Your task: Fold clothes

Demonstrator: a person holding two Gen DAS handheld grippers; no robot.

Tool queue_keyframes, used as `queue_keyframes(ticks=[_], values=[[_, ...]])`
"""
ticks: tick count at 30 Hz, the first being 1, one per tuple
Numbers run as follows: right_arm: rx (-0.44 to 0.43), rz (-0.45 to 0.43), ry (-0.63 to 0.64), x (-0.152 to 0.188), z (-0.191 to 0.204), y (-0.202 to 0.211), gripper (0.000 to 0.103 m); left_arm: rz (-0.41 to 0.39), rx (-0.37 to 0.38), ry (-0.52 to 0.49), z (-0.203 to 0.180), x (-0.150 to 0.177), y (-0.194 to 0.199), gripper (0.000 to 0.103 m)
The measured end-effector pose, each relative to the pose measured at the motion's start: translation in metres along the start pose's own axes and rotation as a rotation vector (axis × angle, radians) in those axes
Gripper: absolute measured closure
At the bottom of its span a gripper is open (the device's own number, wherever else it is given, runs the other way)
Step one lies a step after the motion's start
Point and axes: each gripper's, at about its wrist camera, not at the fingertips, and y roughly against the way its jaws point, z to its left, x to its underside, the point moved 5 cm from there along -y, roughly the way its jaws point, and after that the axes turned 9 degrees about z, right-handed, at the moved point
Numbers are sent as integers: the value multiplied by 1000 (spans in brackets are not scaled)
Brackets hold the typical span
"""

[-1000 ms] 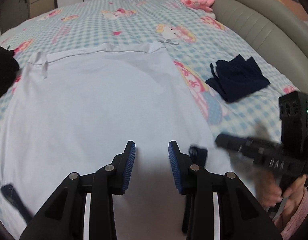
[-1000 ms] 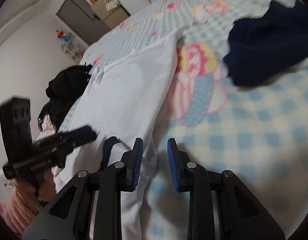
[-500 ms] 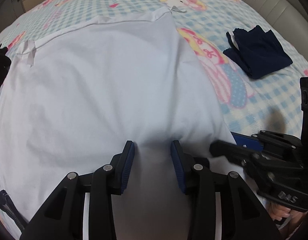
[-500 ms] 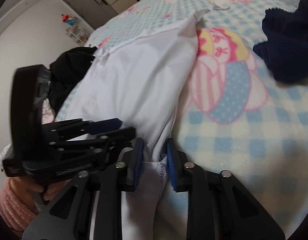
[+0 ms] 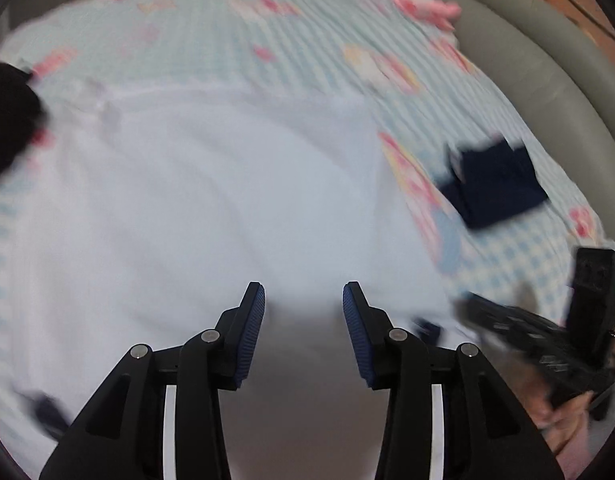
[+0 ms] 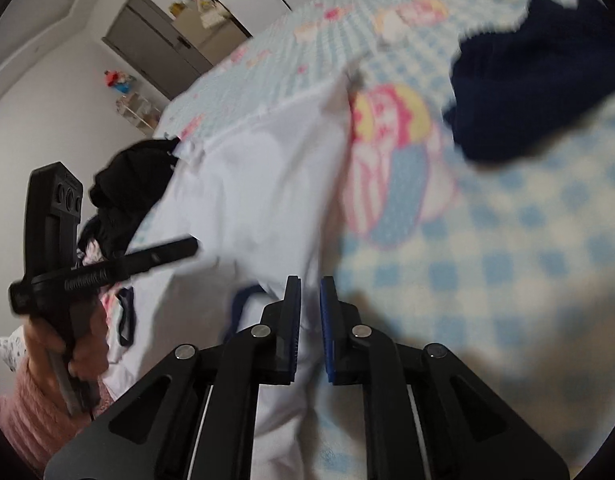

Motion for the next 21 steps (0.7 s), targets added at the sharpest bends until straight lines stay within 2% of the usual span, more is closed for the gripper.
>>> queue_keyframes(ticks=[2,4,6,7,10,13,14,15,16,18,21], values=[[-15,-33,8,-18,5,9,79,-53,-94,60,47,-18,8,60],[25,-33,22,-47,6,4,79,-93,-165,149,104,-36,7,60],[89,-20,34,-79,2,-11,79,-115,-187,218,157,-54,0,60],[121,-14,40,-95,0,-19,79,-121,-177,241,177,-63,-4,60],[210,31,37,-137,-12,-50,77,-132,-106,237,205,-95,-18,60],[261,61,22,-164,-24,-75,77,-83,-24,184,203,-126,-39,41],[267,66,16,-170,-27,-80,77,-60,-12,163,200,-135,-49,41],[262,68,7,-176,-30,-83,77,-40,-44,133,196,-142,-58,47],[258,71,-1,-182,-33,-86,77,-22,-104,98,192,-148,-67,99],[275,71,-2,-191,-36,-92,77,2,-160,40,185,-153,-75,99],[298,44,18,-204,-35,-91,77,-38,-154,19,187,-147,-58,99]])
